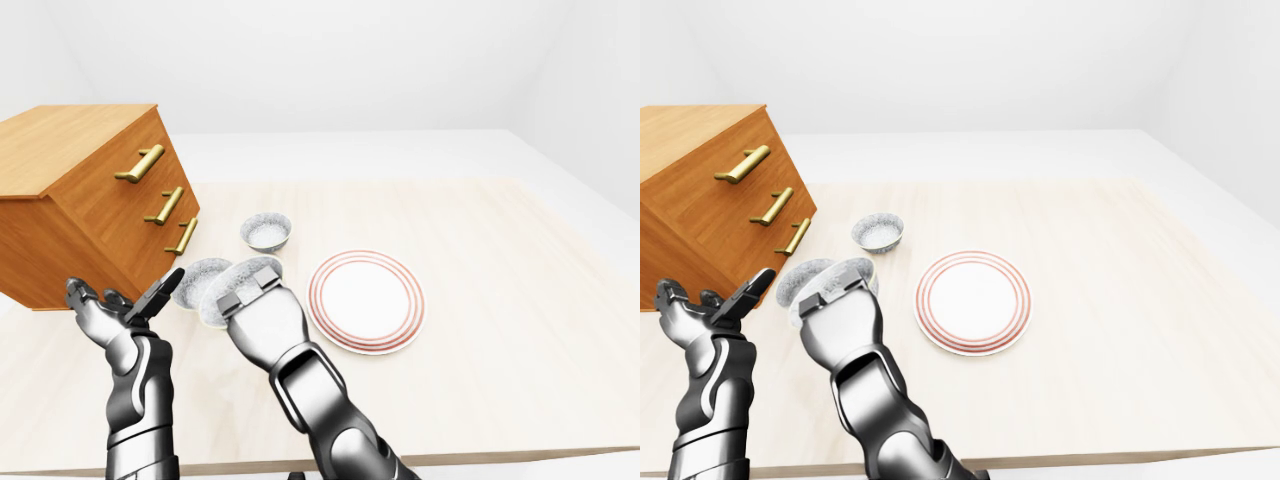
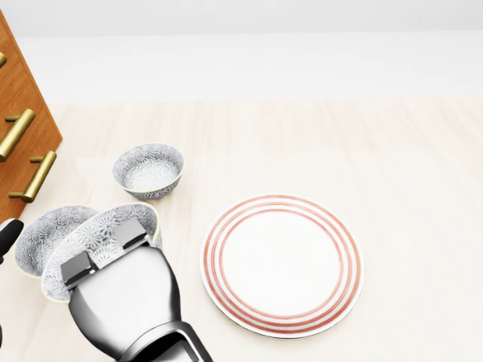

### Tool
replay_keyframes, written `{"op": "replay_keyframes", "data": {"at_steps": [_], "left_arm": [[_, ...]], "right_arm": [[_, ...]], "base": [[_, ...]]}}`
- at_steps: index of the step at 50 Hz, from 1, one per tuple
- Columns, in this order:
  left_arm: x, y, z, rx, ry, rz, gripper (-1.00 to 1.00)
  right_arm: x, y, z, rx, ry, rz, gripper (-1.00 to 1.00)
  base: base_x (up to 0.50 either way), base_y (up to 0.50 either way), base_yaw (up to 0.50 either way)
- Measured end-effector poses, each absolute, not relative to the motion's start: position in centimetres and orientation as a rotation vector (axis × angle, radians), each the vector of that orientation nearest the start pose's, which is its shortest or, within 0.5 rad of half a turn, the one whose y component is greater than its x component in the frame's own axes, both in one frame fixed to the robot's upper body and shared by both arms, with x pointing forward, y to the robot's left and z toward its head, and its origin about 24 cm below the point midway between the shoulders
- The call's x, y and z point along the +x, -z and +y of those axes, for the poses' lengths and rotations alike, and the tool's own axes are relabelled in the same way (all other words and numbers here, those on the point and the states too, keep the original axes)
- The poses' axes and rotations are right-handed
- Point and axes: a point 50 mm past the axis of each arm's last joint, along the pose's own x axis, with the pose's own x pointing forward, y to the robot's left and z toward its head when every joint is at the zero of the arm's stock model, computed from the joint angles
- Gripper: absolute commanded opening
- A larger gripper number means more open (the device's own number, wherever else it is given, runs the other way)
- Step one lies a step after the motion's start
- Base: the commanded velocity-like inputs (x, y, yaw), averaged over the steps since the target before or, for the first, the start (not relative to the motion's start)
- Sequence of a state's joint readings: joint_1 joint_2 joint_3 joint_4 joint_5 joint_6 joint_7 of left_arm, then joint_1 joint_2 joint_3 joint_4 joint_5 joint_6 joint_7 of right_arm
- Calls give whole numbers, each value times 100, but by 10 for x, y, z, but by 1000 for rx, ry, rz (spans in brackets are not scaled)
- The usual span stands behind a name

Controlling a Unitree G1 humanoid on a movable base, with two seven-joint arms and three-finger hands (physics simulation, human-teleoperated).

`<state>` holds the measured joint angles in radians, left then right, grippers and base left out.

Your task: Put the bowl at the front on the plate.

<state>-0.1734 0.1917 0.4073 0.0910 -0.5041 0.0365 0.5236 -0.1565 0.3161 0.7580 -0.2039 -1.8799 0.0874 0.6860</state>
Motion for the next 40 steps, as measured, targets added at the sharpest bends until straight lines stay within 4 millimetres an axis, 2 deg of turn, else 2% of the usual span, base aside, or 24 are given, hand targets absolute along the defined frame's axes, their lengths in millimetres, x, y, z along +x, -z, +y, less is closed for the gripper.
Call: {"op": "replay_keyframes", "data": {"at_steps": [17,29,40], "left_arm": [[256,-72,292,-409,-847,-74,100],[256,-72,292,-409,-848,-76,100],[255,-73,292,-407,-849,-77,100]], "right_arm": [[197,-124,37,-1502,-507,-415,-100],[182,-116,18,-1361,-431,-491,-100],[161,-111,-5,-1248,-337,-554,-100]], "base": [[0,0,0],[0,0,0],[0,0,0]]}}
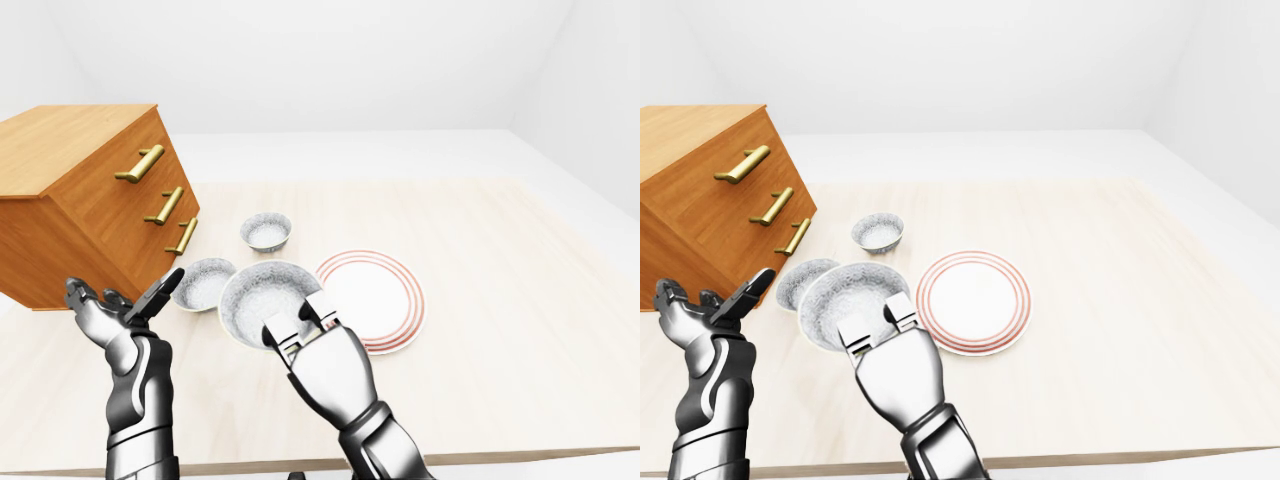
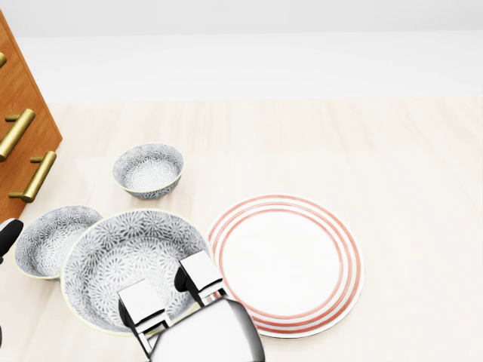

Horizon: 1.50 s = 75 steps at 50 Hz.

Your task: Put the bowl at the front on the plate.

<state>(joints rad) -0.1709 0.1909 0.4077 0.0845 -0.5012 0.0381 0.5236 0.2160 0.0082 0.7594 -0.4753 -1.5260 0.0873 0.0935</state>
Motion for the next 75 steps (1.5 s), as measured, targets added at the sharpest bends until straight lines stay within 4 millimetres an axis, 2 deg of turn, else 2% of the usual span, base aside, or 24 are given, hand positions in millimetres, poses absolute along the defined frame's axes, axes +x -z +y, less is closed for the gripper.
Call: {"op": "replay_keyframes", "data": {"at_steps": [20,34,60,75], "left_arm": [[256,-72,292,-400,-851,-80,100],[255,-73,292,-399,-850,-83,100],[254,-73,292,-400,-851,-83,100],[255,-72,292,-404,-852,-83,100]], "right_arm": [[113,-115,-25,-1117,-247,-688,-100],[118,-106,-21,-1131,-292,-665,-100],[120,-102,-21,-1141,-297,-645,-100],[125,-105,-43,-1138,-207,-598,-100]], "base": [[0,0,0],[0,0,0],[0,0,0],[0,0,0]]}}
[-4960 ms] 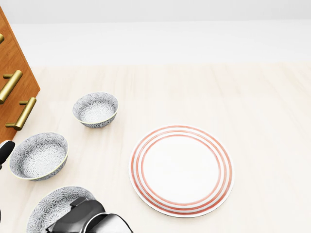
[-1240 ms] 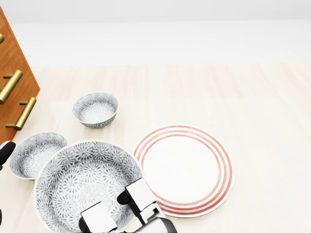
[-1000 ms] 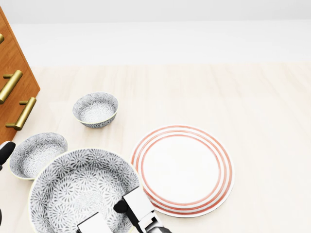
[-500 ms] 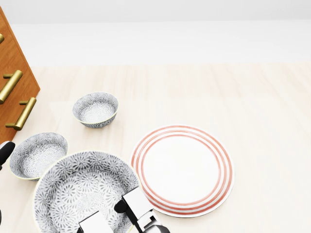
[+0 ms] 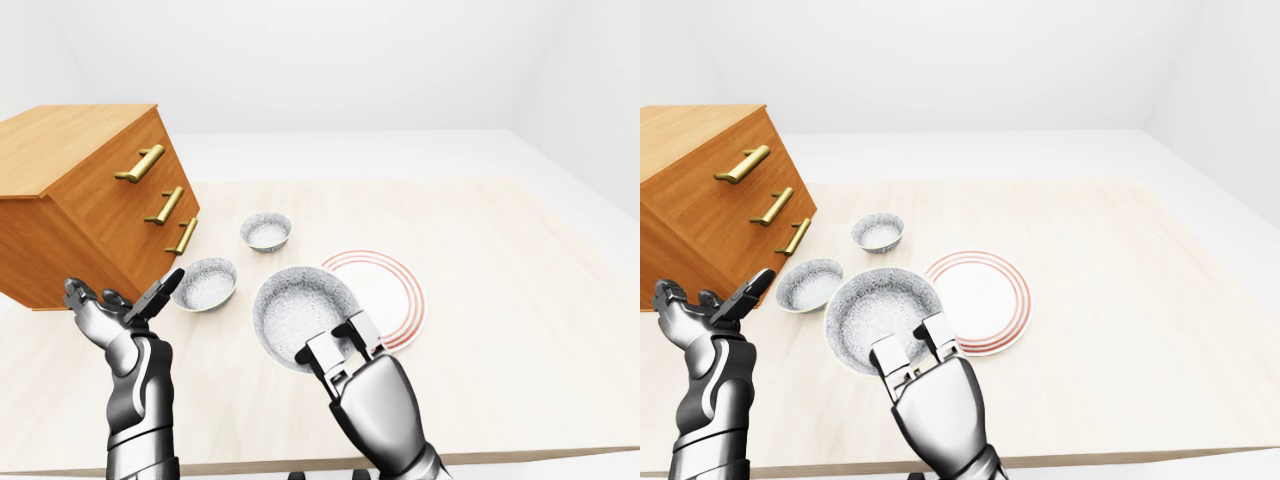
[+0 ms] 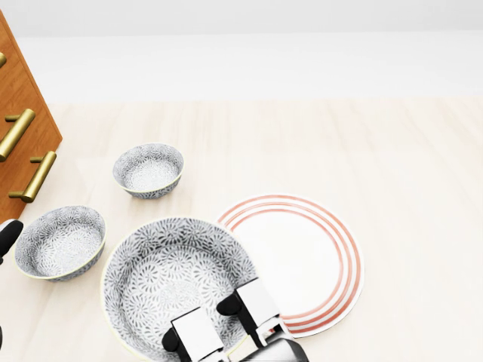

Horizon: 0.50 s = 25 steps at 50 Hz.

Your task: Put the bowl at the front on the plate.

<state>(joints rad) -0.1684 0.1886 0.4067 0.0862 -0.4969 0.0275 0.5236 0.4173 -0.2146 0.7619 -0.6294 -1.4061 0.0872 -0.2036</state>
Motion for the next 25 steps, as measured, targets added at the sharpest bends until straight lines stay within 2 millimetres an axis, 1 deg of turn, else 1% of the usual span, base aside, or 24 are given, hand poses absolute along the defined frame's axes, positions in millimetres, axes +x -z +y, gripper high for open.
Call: {"op": "replay_keyframes", "data": {"at_steps": [12,25], "left_arm": [[254,-73,292,-404,-849,-85,100],[254,-73,292,-402,-849,-85,100]], "right_arm": [[133,-111,-68,-1161,-95,-550,-100],[154,-112,-93,-1232,20,-456,-100]], "base": [[0,0,0],[0,0,0]]}}
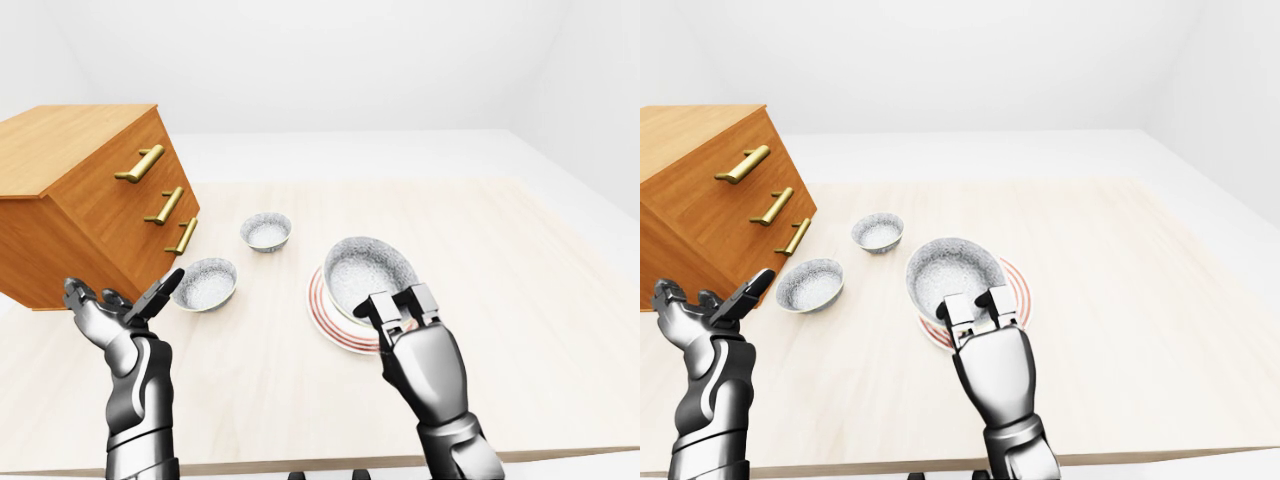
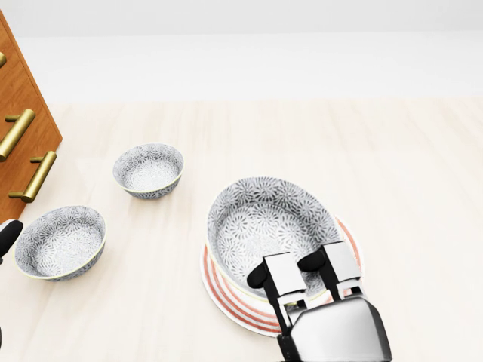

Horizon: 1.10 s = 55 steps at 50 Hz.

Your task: Put the bowl at the front on the plate.

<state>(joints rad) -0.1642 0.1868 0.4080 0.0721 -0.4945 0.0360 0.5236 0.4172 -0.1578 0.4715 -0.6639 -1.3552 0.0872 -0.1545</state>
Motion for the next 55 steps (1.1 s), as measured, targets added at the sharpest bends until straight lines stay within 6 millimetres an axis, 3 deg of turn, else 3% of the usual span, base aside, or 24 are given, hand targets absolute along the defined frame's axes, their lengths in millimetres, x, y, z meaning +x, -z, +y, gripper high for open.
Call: {"op": "replay_keyframes", "data": {"at_steps": [13,29,41,55], "left_arm": [[254,-73,292,-399,-852,-88,100],[254,-73,292,-400,-853,-91,100],[253,-73,292,-400,-852,-90,100],[254,-73,292,-402,-853,-89,100]], "right_arm": [[174,-108,-116,-1298,112,-343,-100],[205,-111,-130,-1528,138,-225,-100],[222,-113,-128,-1640,123,-160,-100],[236,-109,-115,-1651,84,-171,-100]], "base": [[0,0,0],[0,0,0],[0,0,0],[0,0,0]]}}
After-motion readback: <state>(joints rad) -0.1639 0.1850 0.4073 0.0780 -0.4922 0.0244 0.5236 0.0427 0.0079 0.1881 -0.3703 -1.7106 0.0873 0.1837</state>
